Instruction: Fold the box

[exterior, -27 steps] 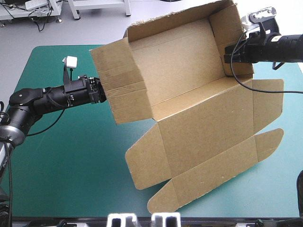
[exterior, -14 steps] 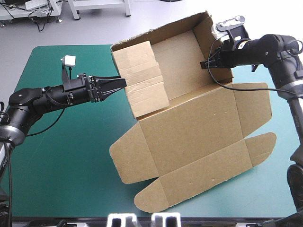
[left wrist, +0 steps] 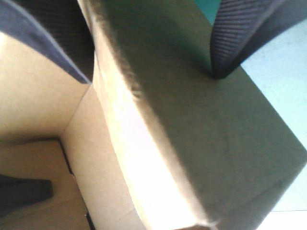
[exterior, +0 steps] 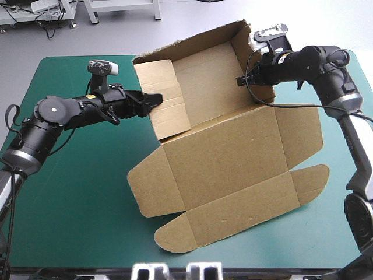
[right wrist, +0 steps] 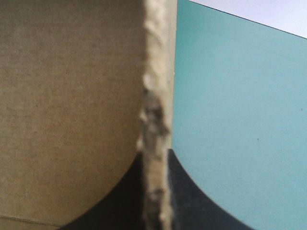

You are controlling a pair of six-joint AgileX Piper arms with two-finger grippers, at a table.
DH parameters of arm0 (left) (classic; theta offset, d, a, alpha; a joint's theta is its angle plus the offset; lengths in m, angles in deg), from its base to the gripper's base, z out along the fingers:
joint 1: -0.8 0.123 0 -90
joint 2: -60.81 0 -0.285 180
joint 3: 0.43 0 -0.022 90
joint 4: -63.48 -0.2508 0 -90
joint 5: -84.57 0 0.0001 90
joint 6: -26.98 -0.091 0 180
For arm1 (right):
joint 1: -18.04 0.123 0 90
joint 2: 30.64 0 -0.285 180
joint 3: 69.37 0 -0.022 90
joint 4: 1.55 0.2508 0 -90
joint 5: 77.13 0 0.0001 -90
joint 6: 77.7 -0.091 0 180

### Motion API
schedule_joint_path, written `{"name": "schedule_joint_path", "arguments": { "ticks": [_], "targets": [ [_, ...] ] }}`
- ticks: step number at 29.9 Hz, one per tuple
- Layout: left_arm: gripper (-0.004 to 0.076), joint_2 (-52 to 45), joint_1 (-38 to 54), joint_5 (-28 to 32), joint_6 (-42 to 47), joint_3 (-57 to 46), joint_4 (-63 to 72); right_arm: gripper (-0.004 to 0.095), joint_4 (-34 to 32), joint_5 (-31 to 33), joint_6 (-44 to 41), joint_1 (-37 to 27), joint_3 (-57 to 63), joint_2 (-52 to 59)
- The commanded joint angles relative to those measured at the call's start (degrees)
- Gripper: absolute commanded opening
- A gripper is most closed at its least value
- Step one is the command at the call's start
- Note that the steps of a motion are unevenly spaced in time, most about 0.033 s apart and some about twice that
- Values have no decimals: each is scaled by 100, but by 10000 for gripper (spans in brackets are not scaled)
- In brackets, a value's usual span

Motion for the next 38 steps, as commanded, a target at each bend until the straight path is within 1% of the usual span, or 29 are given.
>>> {"name": "schedule_joint_path", "arguments": {
  "ticks": [1,2,5,7,10,12,15,18,19,21,23,25,28,32,36,38],
  "targets": [
    [456,-135,-461,794,921,281,-654,-23,217,-436,-184,4,-154,265],
    [435,-95,-568,897,1121,307,-833,-23,217,-464,-228,4,-154,265],
    [383,92,-724,901,1510,427,-1079,-23,162,-565,-329,144,-154,253],
    [372,258,-737,841,1643,508,-1149,-23,30,-652,-543,278,-154,229],
    [367,505,-737,827,1817,586,-1233,-23,-385,-760,-968,524,-154,179],
    [367,612,-737,839,1829,612,-1233,-23,-490,-775,-1225,643,-128,135],
    [367,719,-737,989,1921,662,-1242,-23,-374,-645,-1391,750,-91,1],
    [365,813,-725,965,2066,861,-1515,-23,46,-485,-1401,794,-91,-175],
    [365,860,-725,868,2262,970,-1792,-23,209,-504,-1464,807,-91,-224],
    [365,1007,-725,491,2802,1231,-2432,-23,424,-663,-1500,881,-91,-308],
    [365,1200,-725,-41,3289,1586,-3198,-23,499,-837,-1516,955,-91,-351],
    [365,1393,-725,-464,3633,1904,-3667,-23,499,-888,-1525,1012,-91,-404],
    [365,1679,-725,-1024,3709,2362,-3891,-23,452,-760,-1550,1024,-91,-502],
    [356,2055,-725,-1682,3903,2726,-3902,-23,-16,-411,-1706,1024,-91,-575],
    [293,2357,-725,-2194,4013,2737,-3890,-23,-599,-37,-1913,1024,-91,-575],
    [277,2492,-725,-2393,4013,2737,-3916,-23,-820,189,-1956,1024,-91,-608]
  ]
}}
